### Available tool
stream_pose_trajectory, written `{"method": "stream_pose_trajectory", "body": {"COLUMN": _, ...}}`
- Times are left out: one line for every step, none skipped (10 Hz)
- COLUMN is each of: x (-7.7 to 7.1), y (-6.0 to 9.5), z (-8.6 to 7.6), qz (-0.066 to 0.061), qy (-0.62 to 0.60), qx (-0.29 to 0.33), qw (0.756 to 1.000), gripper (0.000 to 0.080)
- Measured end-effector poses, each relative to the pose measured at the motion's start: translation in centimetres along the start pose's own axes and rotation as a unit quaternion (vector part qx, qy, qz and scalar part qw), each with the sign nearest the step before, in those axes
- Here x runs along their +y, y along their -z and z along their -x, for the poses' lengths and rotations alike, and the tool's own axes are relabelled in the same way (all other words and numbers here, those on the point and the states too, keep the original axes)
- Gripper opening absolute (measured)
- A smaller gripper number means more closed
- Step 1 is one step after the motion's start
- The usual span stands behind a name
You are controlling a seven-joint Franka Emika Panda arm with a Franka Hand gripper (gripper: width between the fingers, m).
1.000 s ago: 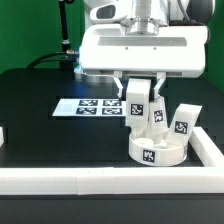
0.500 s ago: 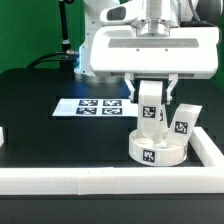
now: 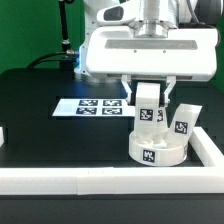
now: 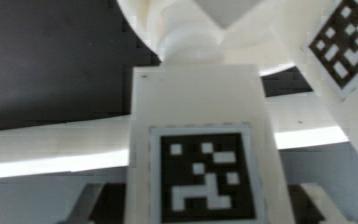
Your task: Assemble stool
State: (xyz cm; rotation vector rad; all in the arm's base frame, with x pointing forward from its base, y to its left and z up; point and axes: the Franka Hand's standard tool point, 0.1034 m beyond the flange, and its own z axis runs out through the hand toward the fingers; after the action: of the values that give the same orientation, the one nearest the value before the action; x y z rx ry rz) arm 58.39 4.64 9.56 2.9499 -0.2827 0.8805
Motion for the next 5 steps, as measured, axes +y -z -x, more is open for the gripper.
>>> {"method": "stream_pose_trajectory", "body": {"x": 0.01, "y": -0.01, "z": 0.01, "qz": 0.0, "qy": 0.0, "qx": 0.0, "qw": 1.0, "gripper": 0.0337}}
{"method": "stream_pose_trajectory", "body": {"x": 0.02, "y": -0.03, "z": 0.03, "qz": 0.0, "qy": 0.0, "qx": 0.0, "qw": 1.0, "gripper": 0.0337}}
{"method": "stream_pose_trajectory", "body": {"x": 0.03, "y": -0.05, "z": 0.06, "qz": 0.0, "qy": 0.0, "qx": -0.001, "qw": 1.0, "gripper": 0.0337}}
{"method": "stream_pose_trajectory", "body": {"x": 0.04, "y": -0.06, "z": 0.08, "qz": 0.001, "qy": 0.0, "qx": -0.001, "qw": 1.0, "gripper": 0.0337}}
{"method": "stream_pose_trajectory", "body": {"x": 0.14, "y": -0.13, "z": 0.03, "qz": 0.001, "qy": 0.001, "qx": -0.001, "qw": 1.0, "gripper": 0.0337}}
